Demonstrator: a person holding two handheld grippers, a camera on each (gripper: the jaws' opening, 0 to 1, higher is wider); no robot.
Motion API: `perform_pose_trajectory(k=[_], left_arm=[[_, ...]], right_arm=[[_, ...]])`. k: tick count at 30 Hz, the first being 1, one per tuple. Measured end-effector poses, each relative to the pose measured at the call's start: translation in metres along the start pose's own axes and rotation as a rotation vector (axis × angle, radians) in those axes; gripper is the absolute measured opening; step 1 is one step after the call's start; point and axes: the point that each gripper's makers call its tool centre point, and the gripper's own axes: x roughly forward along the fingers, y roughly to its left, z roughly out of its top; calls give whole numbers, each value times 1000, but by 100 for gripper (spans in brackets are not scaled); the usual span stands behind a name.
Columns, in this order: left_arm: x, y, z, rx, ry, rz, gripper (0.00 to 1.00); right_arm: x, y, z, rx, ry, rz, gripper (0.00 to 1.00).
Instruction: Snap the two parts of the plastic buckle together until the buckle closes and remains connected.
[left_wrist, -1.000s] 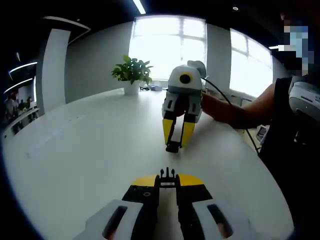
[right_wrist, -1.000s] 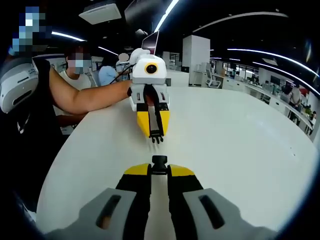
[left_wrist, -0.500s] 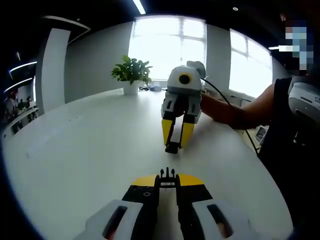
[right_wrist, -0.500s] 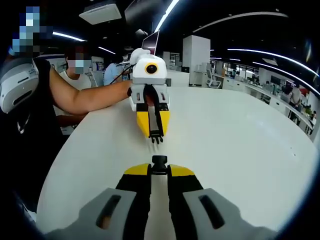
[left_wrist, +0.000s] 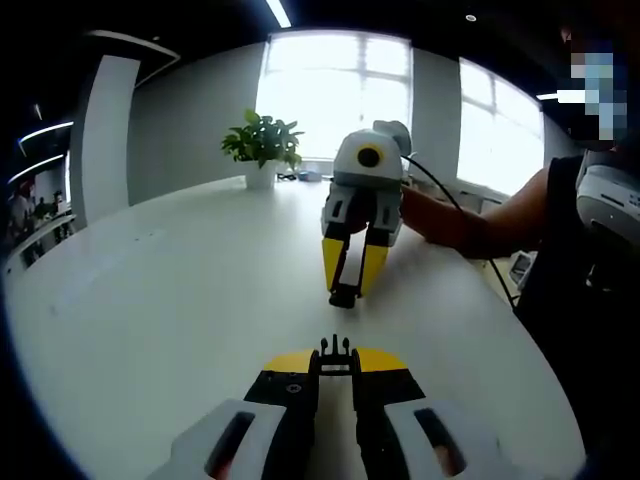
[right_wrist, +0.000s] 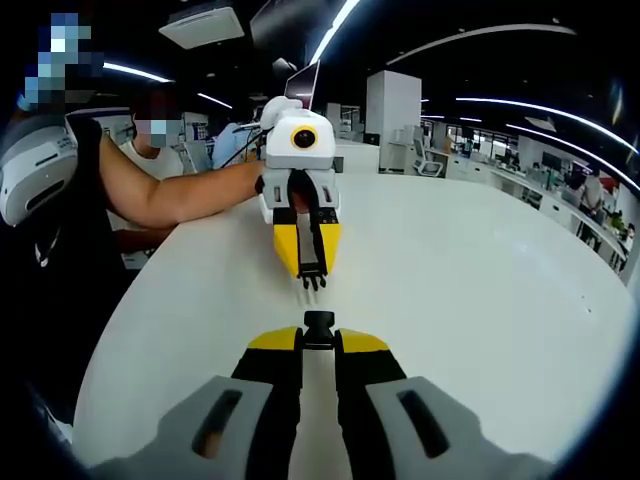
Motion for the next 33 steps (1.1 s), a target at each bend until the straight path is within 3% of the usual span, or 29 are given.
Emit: perform_pose_trajectory(k=[33], left_arm=[[1, 0, -1, 10, 5, 1, 11]], right_arm=[[5, 2, -2, -2, 10, 6, 11]])
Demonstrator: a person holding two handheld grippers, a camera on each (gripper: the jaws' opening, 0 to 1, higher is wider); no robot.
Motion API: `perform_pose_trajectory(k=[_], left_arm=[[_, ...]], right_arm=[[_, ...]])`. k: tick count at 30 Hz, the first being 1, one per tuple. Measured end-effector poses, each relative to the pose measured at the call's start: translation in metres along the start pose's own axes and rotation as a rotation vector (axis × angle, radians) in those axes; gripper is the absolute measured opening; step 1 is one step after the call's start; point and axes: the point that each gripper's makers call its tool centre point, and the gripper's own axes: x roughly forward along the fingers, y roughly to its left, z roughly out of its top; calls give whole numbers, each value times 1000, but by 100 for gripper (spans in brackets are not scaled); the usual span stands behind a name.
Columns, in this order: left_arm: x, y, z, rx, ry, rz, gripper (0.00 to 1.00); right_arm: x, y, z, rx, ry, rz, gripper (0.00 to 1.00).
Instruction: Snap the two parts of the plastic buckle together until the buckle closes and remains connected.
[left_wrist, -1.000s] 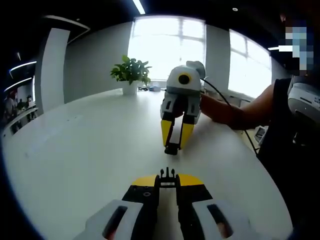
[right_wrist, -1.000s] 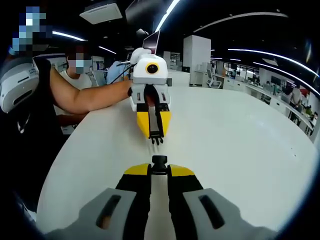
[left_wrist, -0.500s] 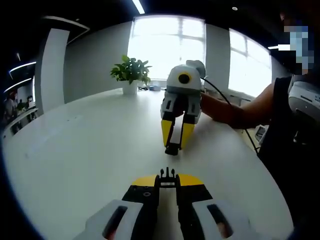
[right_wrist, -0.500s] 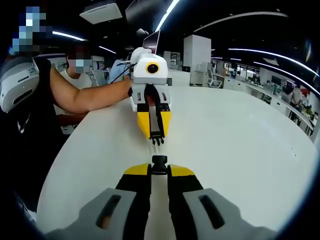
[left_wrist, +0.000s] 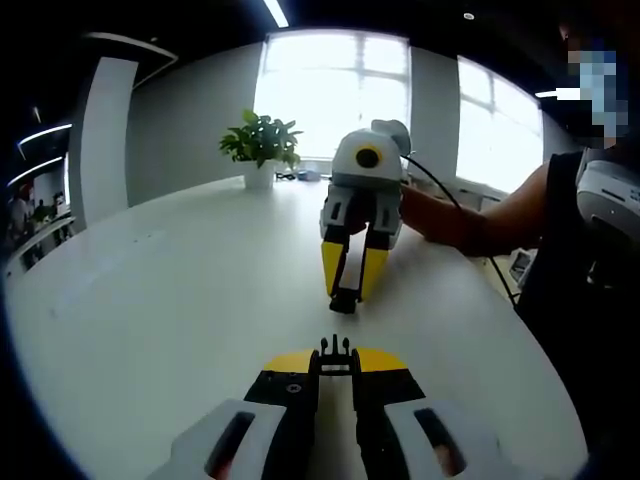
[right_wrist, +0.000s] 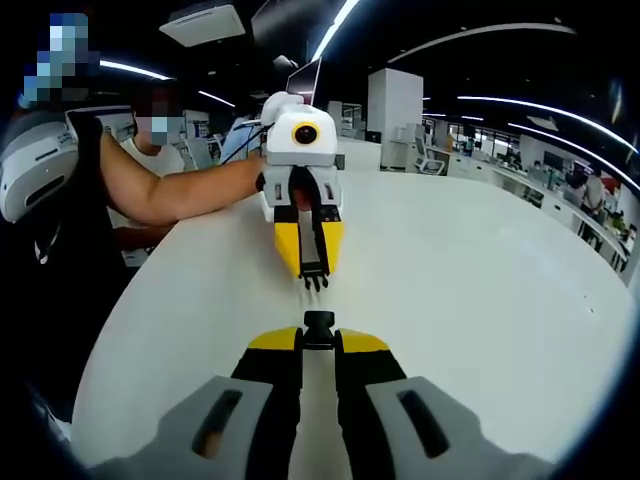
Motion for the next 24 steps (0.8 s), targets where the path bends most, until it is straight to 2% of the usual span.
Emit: perform_pose_trajectory(k=[24], left_arm=[[1, 0, 0, 2, -2, 0, 11]], right_arm=[[2, 0, -1, 0, 2, 1, 11]])
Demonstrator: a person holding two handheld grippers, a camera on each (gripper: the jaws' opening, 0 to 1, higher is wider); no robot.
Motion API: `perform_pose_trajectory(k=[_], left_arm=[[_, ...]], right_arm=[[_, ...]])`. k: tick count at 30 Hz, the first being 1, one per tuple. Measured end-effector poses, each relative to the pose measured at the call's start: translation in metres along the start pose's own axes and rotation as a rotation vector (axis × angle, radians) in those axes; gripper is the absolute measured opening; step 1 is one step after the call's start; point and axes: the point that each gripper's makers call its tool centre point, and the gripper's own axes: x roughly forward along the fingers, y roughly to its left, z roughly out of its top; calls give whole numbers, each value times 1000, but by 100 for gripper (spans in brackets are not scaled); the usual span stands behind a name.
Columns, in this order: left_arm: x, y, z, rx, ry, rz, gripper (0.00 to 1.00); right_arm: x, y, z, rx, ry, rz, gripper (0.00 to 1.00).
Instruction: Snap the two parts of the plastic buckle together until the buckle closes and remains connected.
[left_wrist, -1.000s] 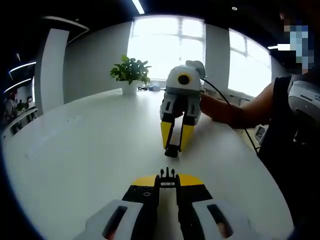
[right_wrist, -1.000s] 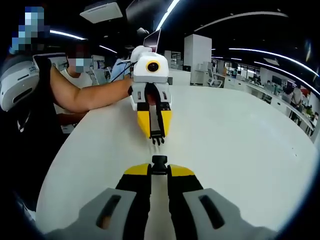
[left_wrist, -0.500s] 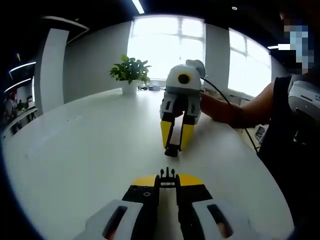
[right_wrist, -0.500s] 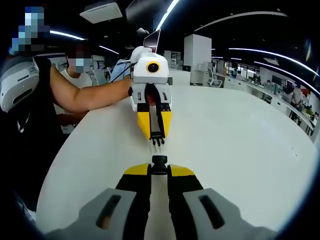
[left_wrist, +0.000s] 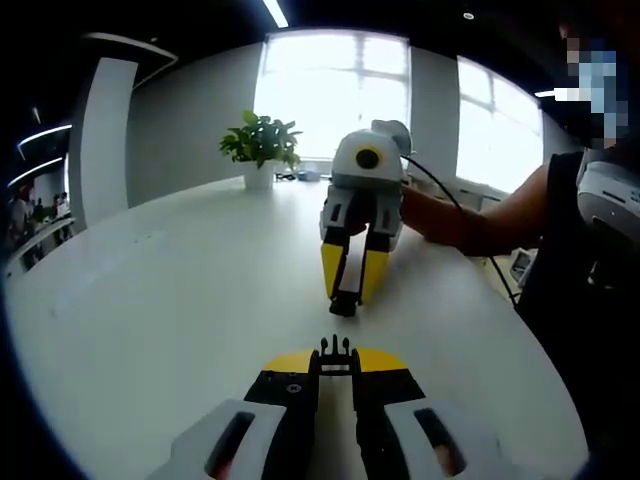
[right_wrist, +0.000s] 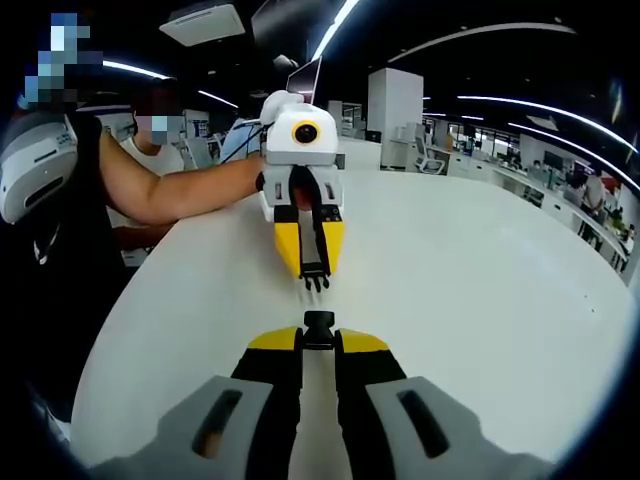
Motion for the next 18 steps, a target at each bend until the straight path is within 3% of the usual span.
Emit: perform_pose_trajectory(k=[18], left_arm=[[3, 0, -1, 3, 2, -3, 11]], right_arm=[[1, 0, -1, -4, 4, 2, 11]])
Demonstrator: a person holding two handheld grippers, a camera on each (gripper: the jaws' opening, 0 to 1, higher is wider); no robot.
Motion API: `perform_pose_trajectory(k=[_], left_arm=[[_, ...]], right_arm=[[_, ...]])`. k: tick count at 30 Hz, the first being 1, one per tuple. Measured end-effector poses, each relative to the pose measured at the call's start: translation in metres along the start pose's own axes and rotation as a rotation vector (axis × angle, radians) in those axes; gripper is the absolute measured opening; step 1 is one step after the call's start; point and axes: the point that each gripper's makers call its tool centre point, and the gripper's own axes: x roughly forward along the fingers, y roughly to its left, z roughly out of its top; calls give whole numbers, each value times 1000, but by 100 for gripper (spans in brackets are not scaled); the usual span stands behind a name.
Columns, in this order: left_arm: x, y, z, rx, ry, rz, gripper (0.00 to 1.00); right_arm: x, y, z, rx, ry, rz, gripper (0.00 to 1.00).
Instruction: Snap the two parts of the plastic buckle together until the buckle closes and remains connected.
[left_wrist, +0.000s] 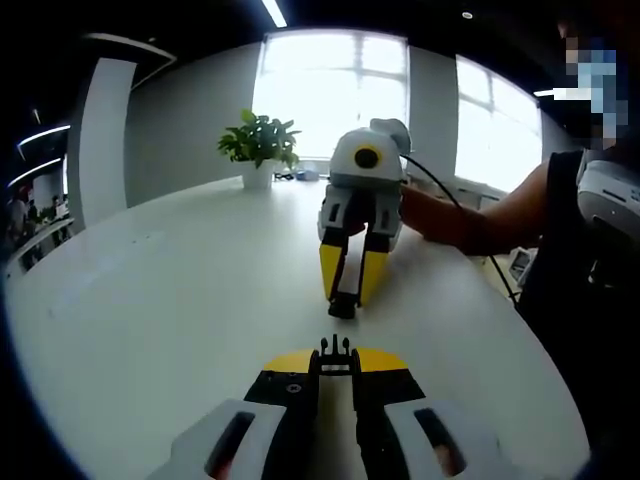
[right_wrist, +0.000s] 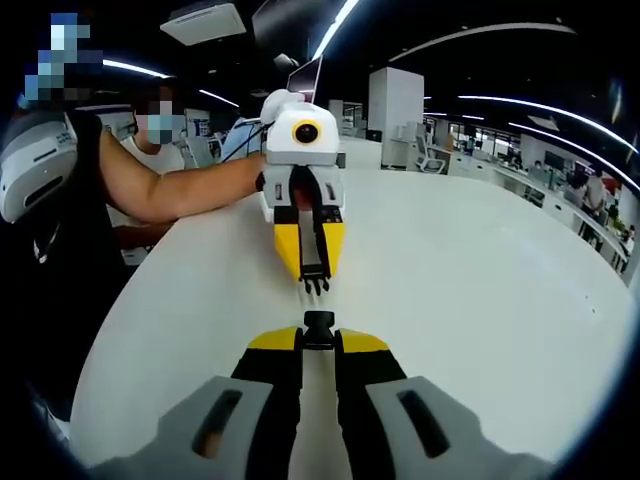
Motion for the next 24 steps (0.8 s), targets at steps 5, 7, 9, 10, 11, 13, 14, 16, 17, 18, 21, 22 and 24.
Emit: perform_pose_trajectory(k=[5, 7, 9, 10, 11, 13, 14, 16, 17, 18, 21, 22, 24], left_arm=[[1, 0, 0, 1, -2, -1, 11], [1, 0, 0, 3, -3, -3, 11], [2, 0, 0, 6, 0, -3, 11], [2, 0, 0, 5, 0, -4, 11], [2, 0, 0, 4, 0, -5, 11], [2, 0, 0, 4, 0, -5, 11], [2, 0, 0, 5, 1, -6, 11], [2, 0, -1, 5, 2, -7, 11], [2, -1, -1, 6, 3, -7, 11], [2, -1, -1, 6, 3, -7, 11], [3, -1, -1, 7, 3, -7, 11], [3, -1, -1, 5, 2, -6, 11], [4, -1, -1, 6, 1, -6, 11]], right_arm=[[2, 1, -2, -3, 5, 3, 11], [3, 2, -2, -4, 10, 7, 11], [3, 2, -2, -5, 8, 7, 11], [3, 2, -1, -4, 7, 6, 11], [3, 2, -1, -4, 7, 5, 11], [2, 1, -2, -4, 7, 4, 11], [3, 1, -2, -4, 7, 5, 11], [3, 2, -2, -4, 9, 6, 11], [3, 2, -2, -5, 10, 6, 11], [3, 2, -2, -5, 10, 6, 11], [3, 1, -1, -9, 7, 1, 11], [3, 1, -1, -9, 6, 0, 11], [3, 1, -1, -11, 5, 0, 11]])
